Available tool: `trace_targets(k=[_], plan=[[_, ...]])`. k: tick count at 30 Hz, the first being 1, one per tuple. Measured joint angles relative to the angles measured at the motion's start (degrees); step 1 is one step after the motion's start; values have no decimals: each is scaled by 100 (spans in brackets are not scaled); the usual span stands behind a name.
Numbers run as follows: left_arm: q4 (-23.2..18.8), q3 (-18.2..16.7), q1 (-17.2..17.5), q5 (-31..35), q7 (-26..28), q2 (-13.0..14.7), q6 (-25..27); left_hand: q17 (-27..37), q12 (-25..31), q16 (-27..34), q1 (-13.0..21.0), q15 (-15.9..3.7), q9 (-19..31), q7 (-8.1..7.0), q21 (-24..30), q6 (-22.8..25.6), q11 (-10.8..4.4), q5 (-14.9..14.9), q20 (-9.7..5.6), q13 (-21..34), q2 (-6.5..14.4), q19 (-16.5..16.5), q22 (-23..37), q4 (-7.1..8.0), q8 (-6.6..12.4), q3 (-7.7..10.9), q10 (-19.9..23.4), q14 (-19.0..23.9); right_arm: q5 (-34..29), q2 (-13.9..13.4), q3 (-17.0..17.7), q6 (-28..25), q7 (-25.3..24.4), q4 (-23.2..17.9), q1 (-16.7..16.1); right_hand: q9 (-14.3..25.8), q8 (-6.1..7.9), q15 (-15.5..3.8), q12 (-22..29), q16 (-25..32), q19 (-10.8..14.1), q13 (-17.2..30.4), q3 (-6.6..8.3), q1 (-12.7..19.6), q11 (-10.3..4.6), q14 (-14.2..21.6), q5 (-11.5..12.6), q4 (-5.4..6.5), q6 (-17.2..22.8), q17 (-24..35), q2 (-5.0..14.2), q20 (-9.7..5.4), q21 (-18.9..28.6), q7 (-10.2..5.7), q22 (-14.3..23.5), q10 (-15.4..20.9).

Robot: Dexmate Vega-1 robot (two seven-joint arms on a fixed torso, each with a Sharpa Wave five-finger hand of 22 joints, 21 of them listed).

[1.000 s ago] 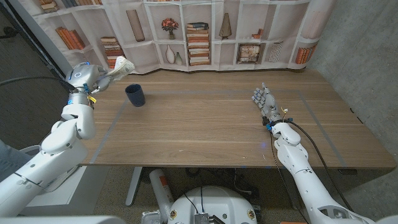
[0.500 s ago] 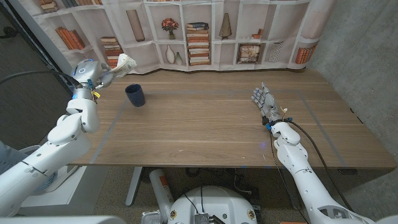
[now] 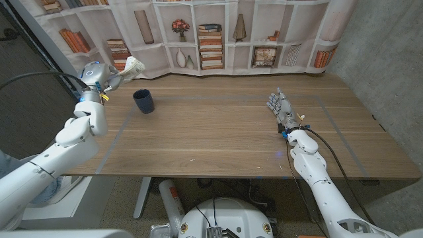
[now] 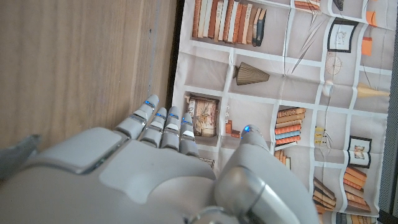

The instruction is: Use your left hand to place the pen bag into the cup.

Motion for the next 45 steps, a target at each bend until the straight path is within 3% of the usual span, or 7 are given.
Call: trace_targets(k=[25, 45], plan=[[907, 1053, -1150, -465, 151, -4, -184, 0, 0, 0, 43, -9, 1, -11, -34, 72, -19, -19, -21, 0, -34, 21, 1, 1, 24, 48, 84, 66, -24, 38, -13, 52, -92, 82, 44, 0, 0, 0, 0, 0, 19, 0, 0, 0, 0, 0, 0, 0, 0, 0, 0, -19, -44, 0, 0, 0], [1316, 1656, -1645, -673, 161, -120, -265, 13, -23, 0, 56, -9, 2, -23, -40, 82, -11, -3, -21, 0, -50, 21, 2, -23, 19, 72, 93, 66, -6, 50, 22, 98, -89, 150, 70, 0, 0, 0, 0, 0, 18, 0, -24, 0, 0, 0, 0, -24, 0, 0, 0, -19, -65, 0, 0, -1]])
